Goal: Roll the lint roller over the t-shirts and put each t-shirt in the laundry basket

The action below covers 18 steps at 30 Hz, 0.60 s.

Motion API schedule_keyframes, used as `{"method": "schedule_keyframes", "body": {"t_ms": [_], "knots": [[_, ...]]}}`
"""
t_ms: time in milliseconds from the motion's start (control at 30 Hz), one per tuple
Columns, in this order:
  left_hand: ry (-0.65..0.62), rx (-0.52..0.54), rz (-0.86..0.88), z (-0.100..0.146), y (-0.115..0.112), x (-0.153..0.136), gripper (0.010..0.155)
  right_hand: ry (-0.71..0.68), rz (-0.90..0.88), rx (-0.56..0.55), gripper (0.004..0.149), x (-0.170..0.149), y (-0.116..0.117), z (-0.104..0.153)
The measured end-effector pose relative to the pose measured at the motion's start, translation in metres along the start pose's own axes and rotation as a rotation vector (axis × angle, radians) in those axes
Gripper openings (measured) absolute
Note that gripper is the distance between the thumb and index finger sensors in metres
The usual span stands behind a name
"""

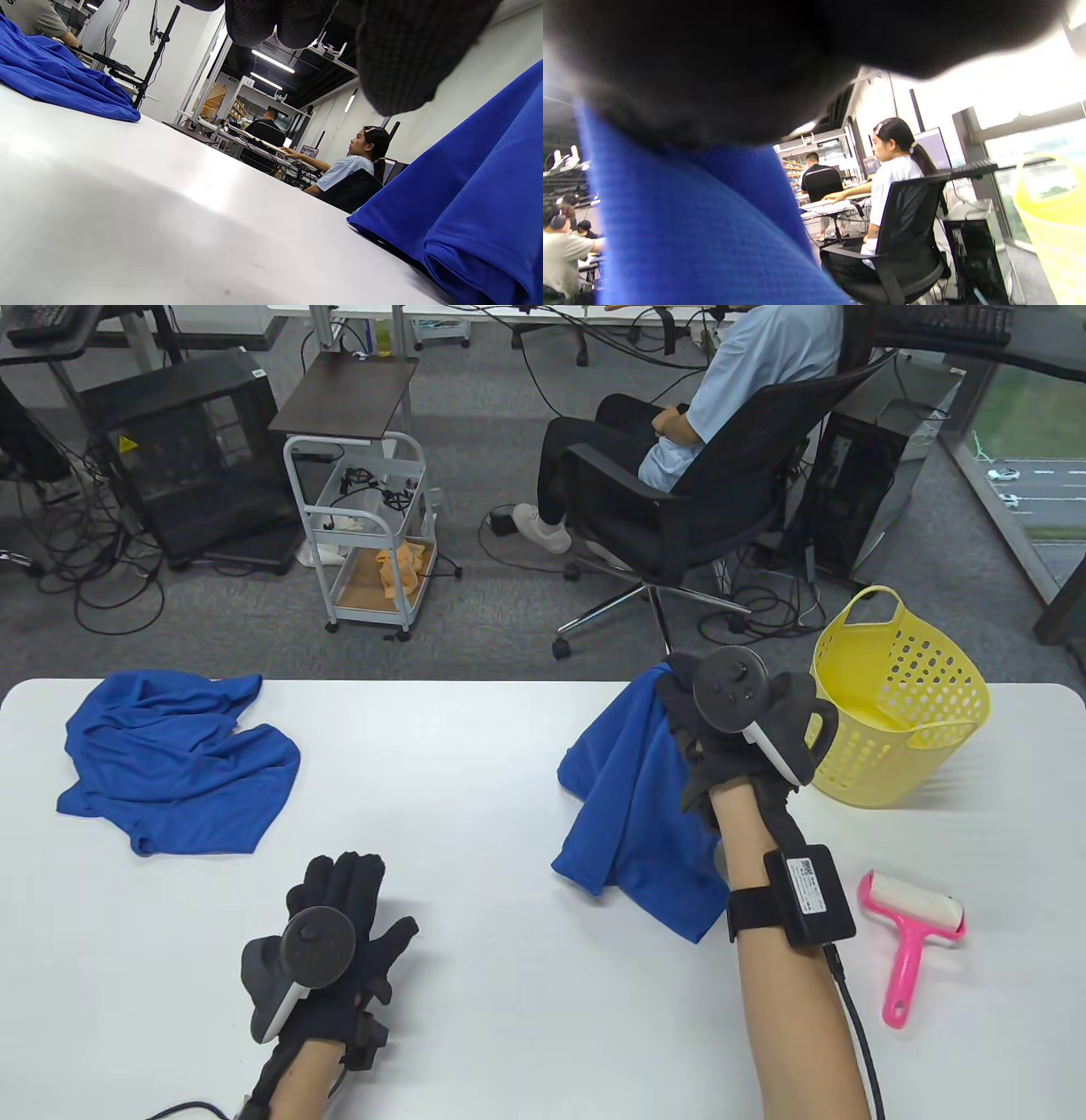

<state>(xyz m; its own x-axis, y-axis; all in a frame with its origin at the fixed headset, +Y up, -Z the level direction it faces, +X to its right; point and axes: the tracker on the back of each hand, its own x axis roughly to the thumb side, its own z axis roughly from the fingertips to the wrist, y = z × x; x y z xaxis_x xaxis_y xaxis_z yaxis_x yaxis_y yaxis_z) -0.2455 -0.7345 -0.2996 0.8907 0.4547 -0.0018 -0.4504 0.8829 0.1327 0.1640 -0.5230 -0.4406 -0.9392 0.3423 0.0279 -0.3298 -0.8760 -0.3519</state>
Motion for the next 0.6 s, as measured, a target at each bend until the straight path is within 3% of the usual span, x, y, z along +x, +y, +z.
{"method": "schedule_keyframes", "body": {"t_ms": [167, 267, 467, 600], "knots": [[-0.005, -0.012, 0.012, 0.0, -0.004, 0.0, 0.081, 0.148, -0.294, 0.055, 0.039, -0.016, -0.019, -0.018], [-0.002, -0.017, 0.009, 0.0, -0.005, 0.001, 0.081, 0.189, -0.327, 0.098, 0.04, -0.025, -0.027, -0.029], [0.014, -0.008, 0.014, 0.0, -0.003, -0.001, 0.081, 0.234, -0.466, -0.044, 0.04, -0.046, -0.05, -0.044], [0.032, -0.007, 0.029, -0.001, -0.002, -0.005, 0.081, 0.142, -0.545, -0.191, 0.044, -0.062, -0.074, -0.05]]}}
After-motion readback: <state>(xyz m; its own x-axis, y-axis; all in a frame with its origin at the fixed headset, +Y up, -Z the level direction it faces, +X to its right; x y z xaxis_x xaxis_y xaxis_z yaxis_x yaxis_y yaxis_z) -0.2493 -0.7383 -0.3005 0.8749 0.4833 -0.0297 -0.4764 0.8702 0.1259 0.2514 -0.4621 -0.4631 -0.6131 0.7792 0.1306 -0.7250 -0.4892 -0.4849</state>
